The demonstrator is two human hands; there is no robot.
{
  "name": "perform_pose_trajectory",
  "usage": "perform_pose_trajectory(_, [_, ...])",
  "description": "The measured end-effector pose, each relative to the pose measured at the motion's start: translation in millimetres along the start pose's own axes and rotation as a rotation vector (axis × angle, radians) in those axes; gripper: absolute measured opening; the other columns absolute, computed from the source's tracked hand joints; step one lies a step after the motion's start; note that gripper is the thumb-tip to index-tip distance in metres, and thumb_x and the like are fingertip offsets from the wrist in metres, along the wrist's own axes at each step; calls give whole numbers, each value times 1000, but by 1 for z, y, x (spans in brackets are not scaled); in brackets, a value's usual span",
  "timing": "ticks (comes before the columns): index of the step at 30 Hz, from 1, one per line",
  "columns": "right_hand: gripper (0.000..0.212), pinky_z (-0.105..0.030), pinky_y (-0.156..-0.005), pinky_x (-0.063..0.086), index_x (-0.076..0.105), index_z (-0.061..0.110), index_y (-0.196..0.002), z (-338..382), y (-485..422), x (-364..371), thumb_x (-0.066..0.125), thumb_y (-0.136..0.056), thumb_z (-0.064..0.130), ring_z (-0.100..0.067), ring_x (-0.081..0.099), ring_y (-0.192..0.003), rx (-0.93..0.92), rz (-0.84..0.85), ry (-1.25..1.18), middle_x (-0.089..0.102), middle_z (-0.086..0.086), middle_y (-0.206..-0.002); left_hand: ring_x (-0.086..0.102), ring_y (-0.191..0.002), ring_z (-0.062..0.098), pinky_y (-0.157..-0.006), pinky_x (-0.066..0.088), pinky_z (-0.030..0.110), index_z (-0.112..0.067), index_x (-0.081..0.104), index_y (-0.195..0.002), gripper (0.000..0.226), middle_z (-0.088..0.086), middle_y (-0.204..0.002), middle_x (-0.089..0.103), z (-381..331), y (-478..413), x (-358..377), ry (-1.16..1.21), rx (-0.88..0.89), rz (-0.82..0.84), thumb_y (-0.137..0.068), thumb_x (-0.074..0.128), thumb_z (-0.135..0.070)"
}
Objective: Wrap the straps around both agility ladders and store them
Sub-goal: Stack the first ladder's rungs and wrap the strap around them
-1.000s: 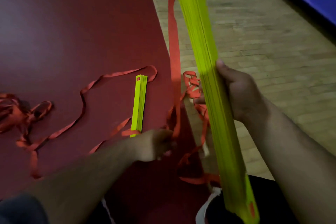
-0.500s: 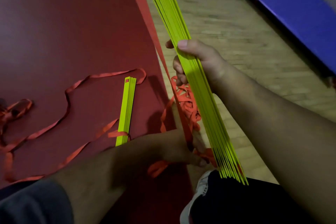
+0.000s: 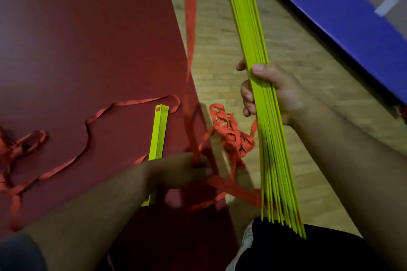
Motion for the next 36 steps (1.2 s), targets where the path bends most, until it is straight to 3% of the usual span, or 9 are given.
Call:
perform_pose_trajectory(1, [57,-32,-54,53,56,18,-106,-4,2,-2,81,-60,40,-23,52,-41,4,-4,8,52,-8,-56,51,-69,0,-70,46,29,-27,64,-92,14,-13,-78,56,4,4,-4,89,-27,-11,-96,61,-40])
perform_pose_trajectory(4, [41,-33,-51,52,54,16,-104,-18,4,-8,70,-72,36,-24,51,-41,5,-70,-27,51,-9,-55,37,-51,14,-51,28,30,-12,66,-103,86,2,-71,48,20,11,-10,606,-237,-126,-68,52,-89])
perform_pose_trajectory(8, [30,-31,-51,47,54,15,-99,-29,5,-16,55,-81,39,-23,48,-41,-1,-198,-63,49,-9,-55,29,-45,16,-49,19,26,-16,54,-68,78,7,-66,43,23,16,-8,941,-302,-119,-85,13,-80])
perform_pose_trajectory(10, [29,-30,-53,44,53,17,-97,-28,6,-19,58,-85,43,-22,45,-41,6,-227,-81,47,-8,-55,29,-45,16,-50,17,27,-15,44,-53,70,7,-64,40,21,21,-7,986,-302,-122,-89,20,-69])
perform_pose_trajectory(17, [51,-31,-51,45,51,16,-100,-21,6,-35,47,-88,65,-23,46,-42,21,-285,-45,45,-10,-59,53,-61,14,-58,40,29,-15,77,-78,53,6,-70,60,23,30,-24,588,-142,-135,-81,60,-65])
perform_pose_trajectory(24, [50,-32,-52,46,52,15,-102,-22,7,-39,45,-91,63,-23,46,-43,46,-282,2,46,-10,-60,65,-76,14,-63,49,24,-18,79,-94,21,4,-87,75,11,30,-23,484,-125,14,-97,58,-23])
perform_pose_trajectory(28, [48,-31,-51,46,53,16,-101,-22,8,-36,49,-85,60,-23,46,-43,76,-261,30,44,-11,-61,57,-74,15,-67,42,29,-8,75,-107,37,20,-94,73,17,29,-21,256,-170,76,-86,68,-37])
perform_pose_trajectory(32, [48,-32,-51,47,53,16,-105,-18,6,-34,51,-84,59,-23,47,-43,85,-258,60,45,-11,-61,66,-81,9,-78,55,35,-15,74,-105,21,1,-92,75,17,24,-29,134,-161,-29,-85,74,-8])
perform_pose_trajectory(36, [53,-32,-52,47,56,14,-105,-16,3,-28,45,-89,63,-24,49,-44,77,-251,46,49,-10,-59,63,-84,11,-76,50,29,-14,74,-102,25,4,-95,73,9,22,-38,-333,-230,-31,-86,75,-33])
Point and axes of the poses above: each hand's wrist, its own y-axis away from the middle knuckle, its own x-axis out of the palm, z = x × y, the point moved 6 cm from there along -y, towards the middle knuckle
